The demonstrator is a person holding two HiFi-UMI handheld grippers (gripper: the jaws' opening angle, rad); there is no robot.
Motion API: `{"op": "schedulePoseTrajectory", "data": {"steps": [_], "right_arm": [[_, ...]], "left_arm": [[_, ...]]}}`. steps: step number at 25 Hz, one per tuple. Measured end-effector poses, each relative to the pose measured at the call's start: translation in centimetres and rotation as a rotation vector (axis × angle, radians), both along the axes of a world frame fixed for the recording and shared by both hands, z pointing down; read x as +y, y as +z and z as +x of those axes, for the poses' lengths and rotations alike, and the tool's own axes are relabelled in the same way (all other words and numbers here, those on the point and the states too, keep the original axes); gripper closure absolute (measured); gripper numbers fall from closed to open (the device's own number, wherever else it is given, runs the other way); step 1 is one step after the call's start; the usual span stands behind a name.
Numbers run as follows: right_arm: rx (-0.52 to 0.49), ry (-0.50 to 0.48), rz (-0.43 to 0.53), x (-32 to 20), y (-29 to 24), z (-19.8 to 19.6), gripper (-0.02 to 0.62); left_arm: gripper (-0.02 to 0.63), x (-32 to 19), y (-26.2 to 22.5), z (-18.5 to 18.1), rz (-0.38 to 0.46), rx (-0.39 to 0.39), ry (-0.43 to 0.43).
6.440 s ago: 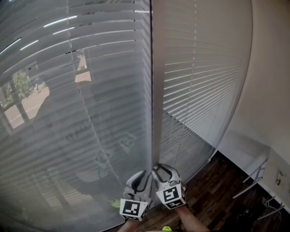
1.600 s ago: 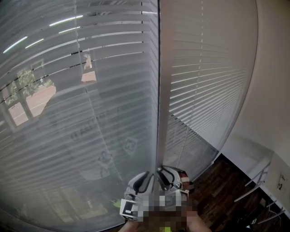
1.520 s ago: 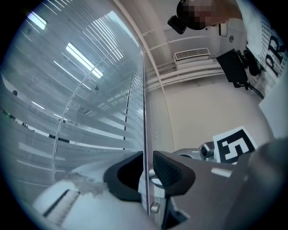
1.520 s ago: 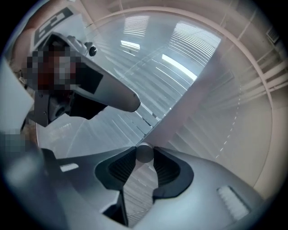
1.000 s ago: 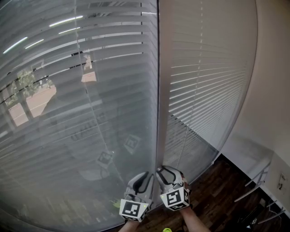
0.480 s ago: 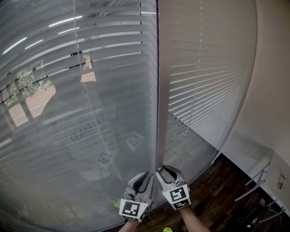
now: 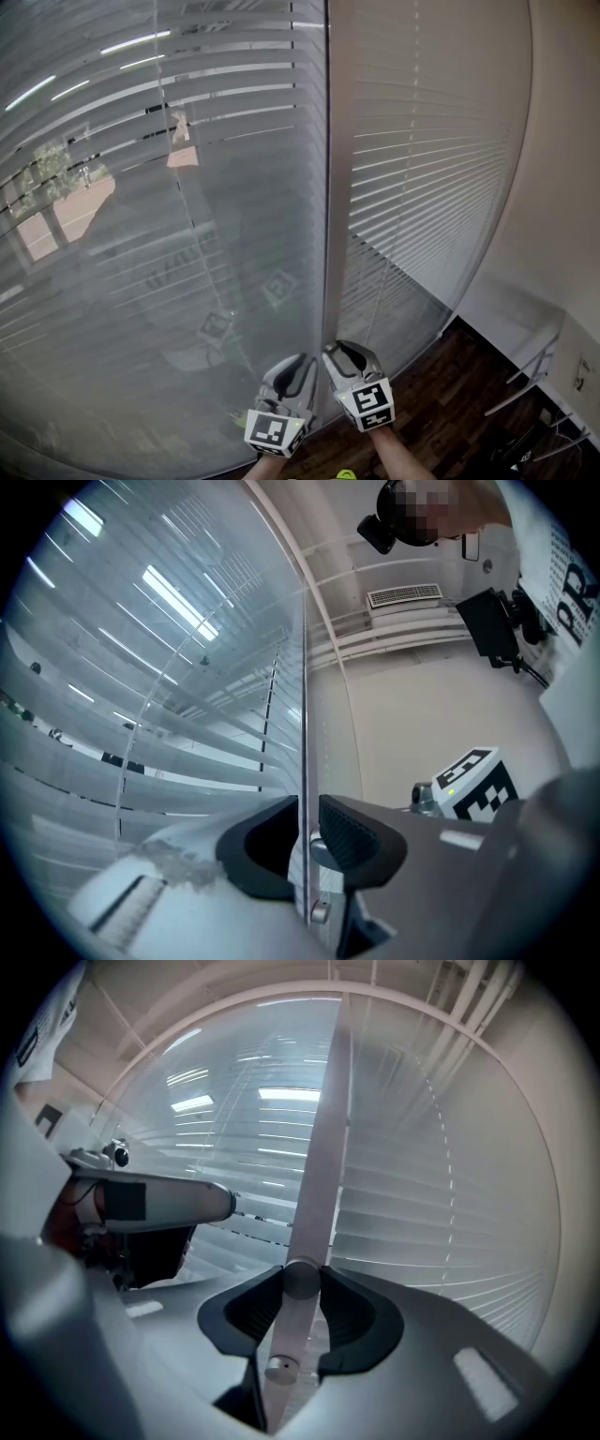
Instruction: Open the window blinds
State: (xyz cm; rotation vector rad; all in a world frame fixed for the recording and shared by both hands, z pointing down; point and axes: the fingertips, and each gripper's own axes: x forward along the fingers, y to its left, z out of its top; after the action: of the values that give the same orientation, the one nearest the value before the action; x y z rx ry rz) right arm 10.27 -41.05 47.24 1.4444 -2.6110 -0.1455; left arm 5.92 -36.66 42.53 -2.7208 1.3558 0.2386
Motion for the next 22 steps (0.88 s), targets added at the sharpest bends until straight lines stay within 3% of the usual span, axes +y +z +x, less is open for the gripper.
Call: {"op": "schedulePoseTrajectory", "data": {"steps": [3,8,13,22], "right_arm": [[-0.039,0.000,-0.010,0.0,0.0,0.0,0.465],[-0.021,0.000,-0.001,-0.1,0.2,0.2,0.465],[0.309,-0.012,0.116,0.5,-0.1,-0.4,0.466],[0.751,-0.025,0.322,1.3,0.0,-1.2,0.468]], "left_arm": [[0.529,0.0,0.0,-0.1,-0.001,-0.001,-0.003],[0.529,0.0,0.1,-0.2,-0.003,0.001,-0.002],[0.529,0.1,0.2,-0.3,-0.008,-0.001,-0.006],[0.529,0.2,0.2,-0.2,-0.010,0.004,-0.007]]}}
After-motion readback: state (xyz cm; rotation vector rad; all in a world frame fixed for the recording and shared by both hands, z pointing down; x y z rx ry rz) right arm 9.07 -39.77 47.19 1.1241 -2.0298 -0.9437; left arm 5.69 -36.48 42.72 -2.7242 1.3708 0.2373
